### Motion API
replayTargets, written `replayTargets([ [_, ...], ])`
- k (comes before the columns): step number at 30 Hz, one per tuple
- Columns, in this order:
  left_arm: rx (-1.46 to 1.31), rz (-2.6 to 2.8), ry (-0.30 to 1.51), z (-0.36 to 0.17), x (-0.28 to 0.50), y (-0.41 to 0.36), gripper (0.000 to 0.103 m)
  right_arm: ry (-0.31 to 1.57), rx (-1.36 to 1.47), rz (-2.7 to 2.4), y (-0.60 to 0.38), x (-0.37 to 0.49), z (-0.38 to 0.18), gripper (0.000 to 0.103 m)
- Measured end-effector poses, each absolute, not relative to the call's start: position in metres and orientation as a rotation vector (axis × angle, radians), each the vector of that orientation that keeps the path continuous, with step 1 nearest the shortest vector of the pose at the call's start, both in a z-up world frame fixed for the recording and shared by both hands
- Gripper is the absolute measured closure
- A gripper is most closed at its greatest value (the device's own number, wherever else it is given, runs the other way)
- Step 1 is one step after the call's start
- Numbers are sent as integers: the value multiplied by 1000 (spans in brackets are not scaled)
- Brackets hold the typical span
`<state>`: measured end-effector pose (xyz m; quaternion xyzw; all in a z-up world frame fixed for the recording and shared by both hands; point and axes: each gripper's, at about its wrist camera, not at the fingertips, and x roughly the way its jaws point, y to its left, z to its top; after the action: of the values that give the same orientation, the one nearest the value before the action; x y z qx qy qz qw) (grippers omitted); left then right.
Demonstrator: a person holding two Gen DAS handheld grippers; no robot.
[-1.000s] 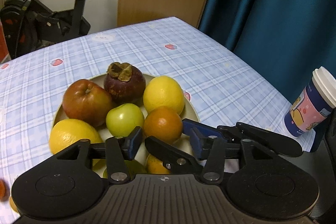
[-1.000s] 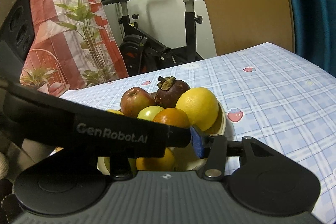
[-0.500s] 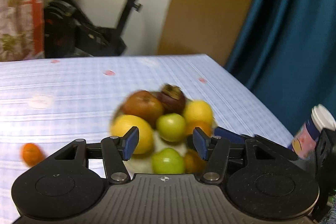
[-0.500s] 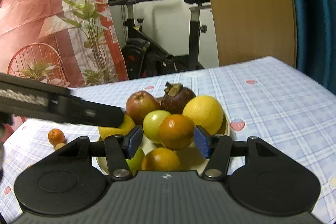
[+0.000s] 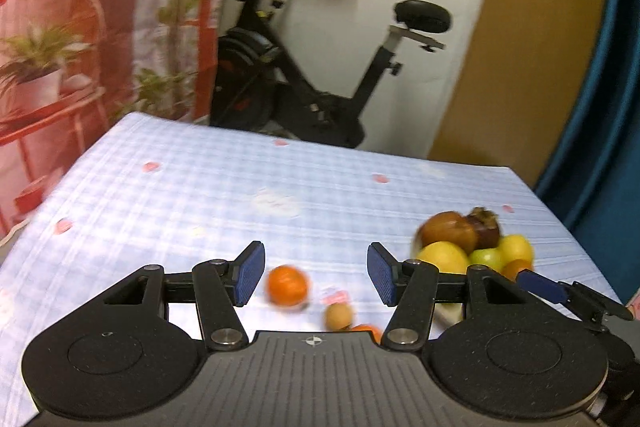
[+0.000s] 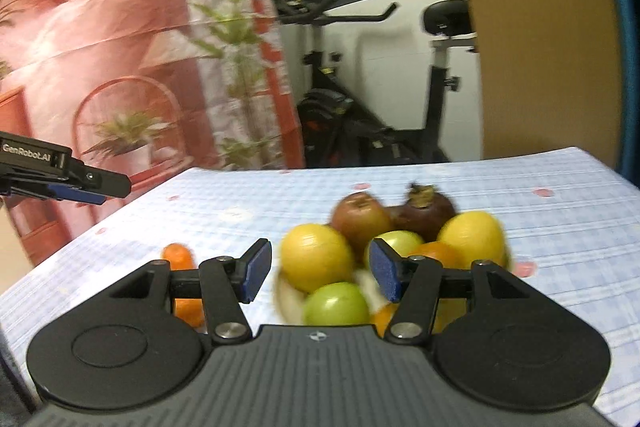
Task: Organize fruits
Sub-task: 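Move the left tool back to the loose fruit over another orange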
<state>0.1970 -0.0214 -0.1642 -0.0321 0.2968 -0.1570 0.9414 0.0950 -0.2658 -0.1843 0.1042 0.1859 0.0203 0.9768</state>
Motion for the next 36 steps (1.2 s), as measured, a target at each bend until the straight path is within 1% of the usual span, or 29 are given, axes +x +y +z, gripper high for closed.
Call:
replayTargets([
  [7,-127,-284,628,-179,194,7,45,421,176,123,-241,109,-189,45],
  [17,-175,-263,638,-201,185,21,45,472,115,256,-200,138,-200,45],
  [24,-209,-256,635,-206,187,27,45,479,69,300,-173,163,-209,46],
  [36,-221,-336,740,-212,187,24,45,483,50,422,-159,140,-212,47],
])
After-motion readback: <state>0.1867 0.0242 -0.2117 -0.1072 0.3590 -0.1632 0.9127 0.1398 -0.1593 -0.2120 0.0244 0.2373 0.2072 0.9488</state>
